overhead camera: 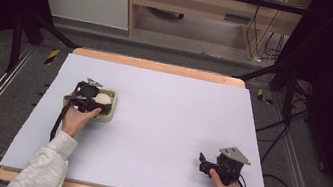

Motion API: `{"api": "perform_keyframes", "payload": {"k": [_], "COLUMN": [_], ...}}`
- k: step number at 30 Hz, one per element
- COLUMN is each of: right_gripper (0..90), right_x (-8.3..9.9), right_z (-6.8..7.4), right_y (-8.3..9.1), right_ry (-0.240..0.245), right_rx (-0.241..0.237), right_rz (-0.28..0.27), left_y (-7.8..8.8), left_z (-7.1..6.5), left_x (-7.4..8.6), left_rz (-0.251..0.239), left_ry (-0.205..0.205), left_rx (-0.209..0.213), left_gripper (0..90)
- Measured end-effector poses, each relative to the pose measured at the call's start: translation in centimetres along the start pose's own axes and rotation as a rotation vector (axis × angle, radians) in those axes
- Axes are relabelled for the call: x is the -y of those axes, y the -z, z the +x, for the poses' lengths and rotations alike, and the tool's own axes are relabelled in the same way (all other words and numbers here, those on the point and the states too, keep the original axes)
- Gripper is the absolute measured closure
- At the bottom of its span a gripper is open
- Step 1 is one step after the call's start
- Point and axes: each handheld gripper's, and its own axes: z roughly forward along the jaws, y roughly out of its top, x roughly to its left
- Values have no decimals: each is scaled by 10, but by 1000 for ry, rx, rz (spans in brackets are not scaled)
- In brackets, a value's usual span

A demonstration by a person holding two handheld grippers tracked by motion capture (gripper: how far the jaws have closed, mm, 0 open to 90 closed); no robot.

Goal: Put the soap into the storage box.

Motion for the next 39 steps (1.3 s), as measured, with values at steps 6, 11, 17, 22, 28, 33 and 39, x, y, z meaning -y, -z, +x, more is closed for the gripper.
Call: {"api": "perform_keyframes", "payload": {"k": [6,11,17,22,28,33,39], "right_gripper": [42,42,42,42,42,42,42], "right_x": [0,0,0,0,0,0,0], "right_z": [0,0,0,1,0,0,0], "right_y": [0,0,0,0,0,0,0], "right_ry": [0,-1,2,0,-1,-4,-1], "right_rx": [0,0,1,2,2,1,3], "right_rz": [0,-1,-2,-2,-2,-1,-4], "left_y": [-1,-1,2,9,25,36,49], "left_z": [-1,-2,0,0,-2,-3,-5], "left_x": [1,2,3,3,4,8,17], "left_rz": [0,-3,-10,-36,-83,-114,-142], "left_ry": [-7,-11,-4,-3,7,23,19], "left_rx": [1,0,6,15,27,40,43], "left_gripper": [239,237,218,203,202,205,212]}}
